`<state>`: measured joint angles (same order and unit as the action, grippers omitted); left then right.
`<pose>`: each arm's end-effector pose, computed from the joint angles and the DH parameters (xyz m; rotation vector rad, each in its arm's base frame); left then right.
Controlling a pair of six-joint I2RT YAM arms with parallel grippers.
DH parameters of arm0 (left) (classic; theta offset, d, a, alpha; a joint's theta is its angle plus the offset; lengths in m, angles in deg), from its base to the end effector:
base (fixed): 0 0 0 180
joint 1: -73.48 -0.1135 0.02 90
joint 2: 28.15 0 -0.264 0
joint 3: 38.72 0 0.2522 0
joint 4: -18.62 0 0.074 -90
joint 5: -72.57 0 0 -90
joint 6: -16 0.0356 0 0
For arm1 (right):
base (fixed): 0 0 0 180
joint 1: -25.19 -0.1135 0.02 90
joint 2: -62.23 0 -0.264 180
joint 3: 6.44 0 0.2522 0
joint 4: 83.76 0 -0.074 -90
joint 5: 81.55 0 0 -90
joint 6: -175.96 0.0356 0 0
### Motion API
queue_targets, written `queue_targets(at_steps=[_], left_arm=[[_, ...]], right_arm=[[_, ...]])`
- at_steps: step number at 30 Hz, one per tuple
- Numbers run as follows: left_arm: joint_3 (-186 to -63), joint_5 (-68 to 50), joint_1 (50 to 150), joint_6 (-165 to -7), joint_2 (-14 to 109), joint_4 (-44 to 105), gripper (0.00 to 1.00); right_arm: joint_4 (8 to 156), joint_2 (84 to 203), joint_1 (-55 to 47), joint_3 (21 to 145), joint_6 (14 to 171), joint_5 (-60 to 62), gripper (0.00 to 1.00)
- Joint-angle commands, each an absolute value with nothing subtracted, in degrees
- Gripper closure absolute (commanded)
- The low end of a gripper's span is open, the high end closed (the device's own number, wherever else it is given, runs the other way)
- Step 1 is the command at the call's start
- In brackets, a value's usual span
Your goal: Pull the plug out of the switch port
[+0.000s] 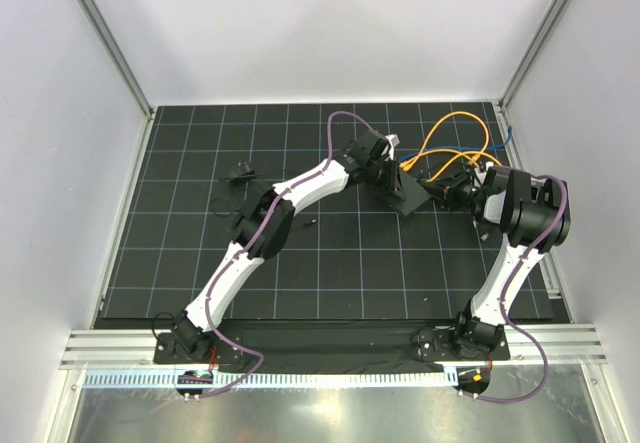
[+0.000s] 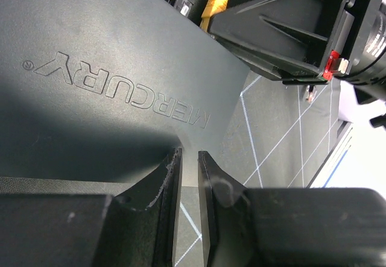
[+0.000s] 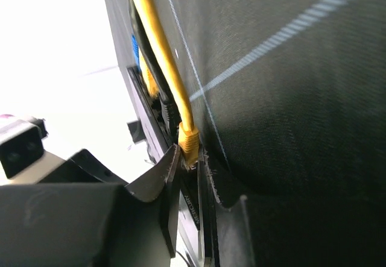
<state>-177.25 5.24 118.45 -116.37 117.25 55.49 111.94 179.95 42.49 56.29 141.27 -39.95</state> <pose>0.3900 -0.4089 0.1594 0.2799 2.5793 -1.1373 0.3545 -0.0825 0.0788 0.9442 2.0930 1.3008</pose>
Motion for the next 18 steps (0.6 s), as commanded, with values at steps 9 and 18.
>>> queue_targets(at_steps=[9,18], left_arm=[[-177.19,1.81,118.39,-115.4,121.7,65.95,0.79],[-177.46,2.69,118.39,-115.14,121.53,65.51,0.8]], right_arm=[[115.98,181.51,41.54,53.2,147.4,-25.92,0.99],[101.31,177.2,41.45,59.78,136.87,-24.07,0.99]])
